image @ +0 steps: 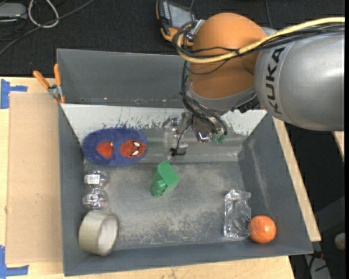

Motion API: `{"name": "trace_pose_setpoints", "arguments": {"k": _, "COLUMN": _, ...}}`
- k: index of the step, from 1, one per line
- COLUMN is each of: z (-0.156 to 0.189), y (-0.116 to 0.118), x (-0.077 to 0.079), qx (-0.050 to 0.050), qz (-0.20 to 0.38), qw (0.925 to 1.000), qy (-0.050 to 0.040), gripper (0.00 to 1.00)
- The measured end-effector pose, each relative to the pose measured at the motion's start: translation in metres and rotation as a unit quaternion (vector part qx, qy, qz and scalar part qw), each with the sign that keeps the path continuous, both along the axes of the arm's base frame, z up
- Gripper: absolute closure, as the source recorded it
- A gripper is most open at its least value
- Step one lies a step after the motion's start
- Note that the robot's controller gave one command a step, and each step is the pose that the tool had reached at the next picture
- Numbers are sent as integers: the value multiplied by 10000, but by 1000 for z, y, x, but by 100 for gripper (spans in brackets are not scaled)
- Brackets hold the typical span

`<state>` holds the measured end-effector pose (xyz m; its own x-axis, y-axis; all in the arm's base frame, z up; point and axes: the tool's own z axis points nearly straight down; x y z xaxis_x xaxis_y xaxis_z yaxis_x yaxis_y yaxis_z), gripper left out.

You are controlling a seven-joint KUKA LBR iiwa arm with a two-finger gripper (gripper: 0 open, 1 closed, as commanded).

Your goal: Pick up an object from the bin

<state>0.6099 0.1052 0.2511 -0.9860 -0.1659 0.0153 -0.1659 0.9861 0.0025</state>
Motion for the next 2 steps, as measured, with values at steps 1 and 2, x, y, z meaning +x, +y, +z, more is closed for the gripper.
{"name": "trace_pose_setpoints", "arguments": {"k": 1, "z": -17, "y": 3, "x": -86, "qx": 9, "qz": -120, "qw": 9999, "qy": -67, "gripper": 100}}
{"name": "trace_pose_setpoints", "arguments": {"k": 2, "z": -46, "y": 29, "x": -60, "qx": 10, "qz": -33, "qw": 10000, "qy": -51, "gripper": 100}}
